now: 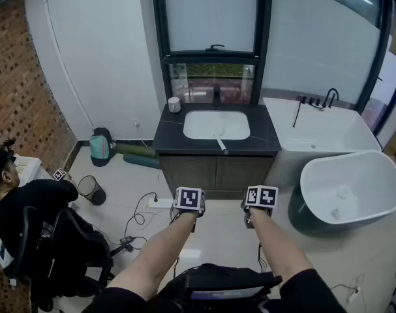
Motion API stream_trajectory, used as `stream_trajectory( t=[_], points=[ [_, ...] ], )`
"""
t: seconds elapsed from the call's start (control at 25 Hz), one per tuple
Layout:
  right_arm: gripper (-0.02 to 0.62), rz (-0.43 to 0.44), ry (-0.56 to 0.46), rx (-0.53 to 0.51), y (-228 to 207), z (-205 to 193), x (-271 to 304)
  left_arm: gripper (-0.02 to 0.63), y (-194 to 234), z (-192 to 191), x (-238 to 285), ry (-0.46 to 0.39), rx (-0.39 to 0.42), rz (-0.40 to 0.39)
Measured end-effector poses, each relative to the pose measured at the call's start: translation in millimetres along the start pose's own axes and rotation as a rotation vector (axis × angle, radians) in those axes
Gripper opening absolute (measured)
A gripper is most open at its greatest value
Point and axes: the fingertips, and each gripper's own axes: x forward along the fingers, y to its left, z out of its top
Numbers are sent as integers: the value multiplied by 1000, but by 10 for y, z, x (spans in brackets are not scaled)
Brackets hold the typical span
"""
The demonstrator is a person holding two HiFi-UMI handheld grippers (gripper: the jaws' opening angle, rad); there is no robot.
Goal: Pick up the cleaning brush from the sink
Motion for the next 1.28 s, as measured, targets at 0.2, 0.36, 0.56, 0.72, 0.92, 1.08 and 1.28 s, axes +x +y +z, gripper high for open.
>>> stream_trajectory(
  t=[0.2,0.36,0.56,0.72,0.92,1.08,1.28],
  points=[
    [-17,0,-33,-17,284,583,383,-14,553,688,99,-75,17,15],
    [-17,30,-46,-84,386,1232,813,-14,762,1365,421,-137,-28,-14],
    [-17,71,-43,-194,447,2150,1688,-14,1073,2106,1136,-144,-34,-7],
    [-17,91,-41,-251,485,2776,2443,-14,1428,2684,1776,-154,-38,12],
    [-15,64,-8,-324,724,3590,3610,-14,2315,3647,2464,-125,13,71],
    [-14,15,8,-267,1294,4572,4556,-14,3298,4880,2824,-111,78,5],
    [98,-43,51,-192,1546,5141,5366,-14,4110,5640,3226,-75,88,-21]
  ],
)
